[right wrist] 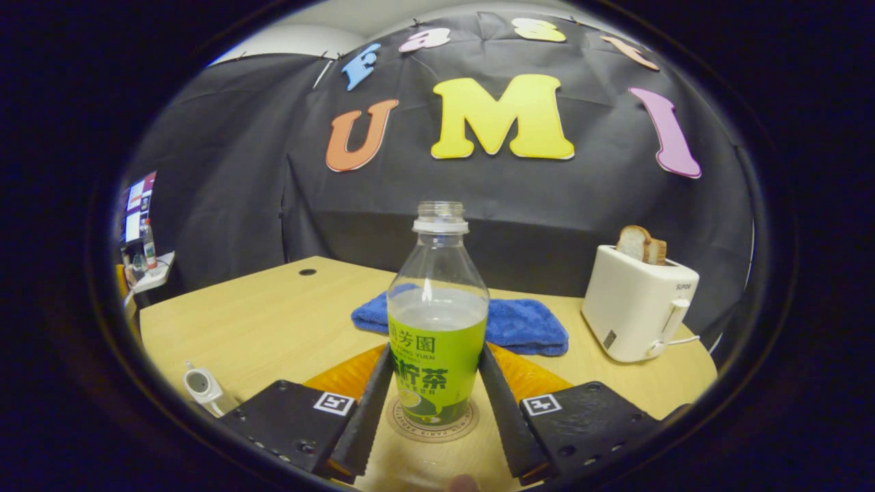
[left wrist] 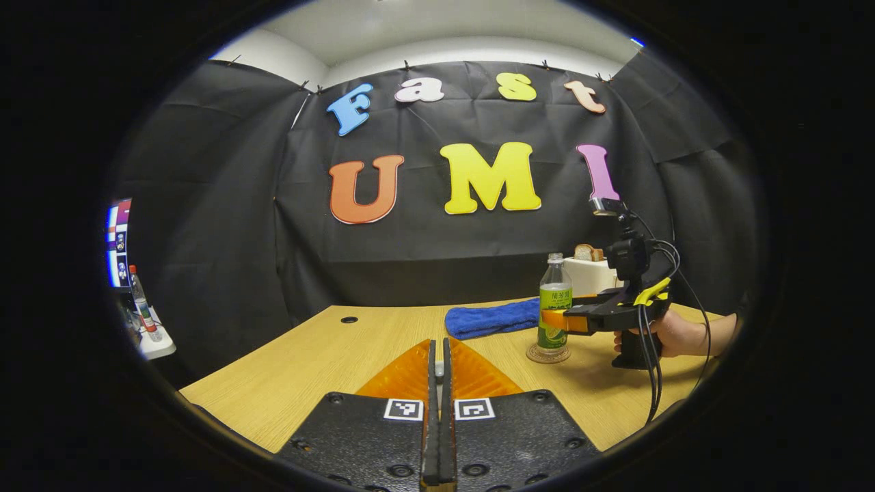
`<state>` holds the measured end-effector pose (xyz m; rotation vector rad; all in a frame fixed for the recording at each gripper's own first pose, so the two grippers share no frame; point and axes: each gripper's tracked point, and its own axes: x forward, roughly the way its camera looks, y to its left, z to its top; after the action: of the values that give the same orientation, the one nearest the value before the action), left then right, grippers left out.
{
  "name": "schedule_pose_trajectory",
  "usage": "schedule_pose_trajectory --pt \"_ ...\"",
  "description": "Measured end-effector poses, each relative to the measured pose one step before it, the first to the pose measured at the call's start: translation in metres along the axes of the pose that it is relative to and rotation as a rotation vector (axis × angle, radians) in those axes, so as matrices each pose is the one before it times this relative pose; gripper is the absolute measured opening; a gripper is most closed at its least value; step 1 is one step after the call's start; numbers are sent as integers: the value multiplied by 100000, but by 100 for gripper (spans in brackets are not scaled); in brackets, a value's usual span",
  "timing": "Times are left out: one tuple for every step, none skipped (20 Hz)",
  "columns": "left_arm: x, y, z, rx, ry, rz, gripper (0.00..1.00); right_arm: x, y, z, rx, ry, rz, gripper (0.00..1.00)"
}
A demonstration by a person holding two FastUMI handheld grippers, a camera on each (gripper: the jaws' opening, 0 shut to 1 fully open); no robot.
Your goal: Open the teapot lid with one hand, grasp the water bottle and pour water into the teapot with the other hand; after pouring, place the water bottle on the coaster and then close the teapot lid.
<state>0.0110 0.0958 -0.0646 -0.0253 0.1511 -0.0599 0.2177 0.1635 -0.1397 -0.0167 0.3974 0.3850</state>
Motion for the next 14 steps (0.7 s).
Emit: schedule_pose_trajectory --pt "-5 22 -61 -53 13 157 3 59 -56 14 -246 -149 -265 75" --pt "-12 32 25 -96 33 154 3 -134 -180 173 -186 -628 -531 75" --pt "11 -54 -72 -114 62 -19 3 -99 -99 163 108 -313 -119 75" --pt "109 11 41 -88 -24 -27 3 -137 115 -13 -40 -180 251 77" --pt "-60 -32 -80 45 125 -17 2 -403 83 134 178 -176 22 83" --pt "25 -115 -30 64 115 -124 3 -341 -188 269 261 -459 -332 98" --pt "95 -59 61 5 -214 -194 3 -522 -87 259 36 -504 -642 98" --pt "165 -211 -70 45 -77 -390 3 -912 -170 233 294 -604 -453 98" --pt "252 -348 -126 74 53 -527 3 -1145 -246 325 597 -1293 -295 98" --pt "279 -404 -120 146 73 -800 3 -1408 -324 401 77 -2075 -657 98" --pt "240 -473 -212 8 129 -844 3 -1538 -407 475 -437 -2381 -1291 98" --pt "361 -502 -142 -347 -79 -969 3 -1548 -394 243 -1057 -2315 -1259 98" --pt "400 -501 -225 -471 40 -1124 3 -1491 -401 253 -1495 -2156 -1000 98" --pt "360 -457 -412 -125 -44 -1005 3 -1563 -364 -4 -1451 -1480 -1179 98"
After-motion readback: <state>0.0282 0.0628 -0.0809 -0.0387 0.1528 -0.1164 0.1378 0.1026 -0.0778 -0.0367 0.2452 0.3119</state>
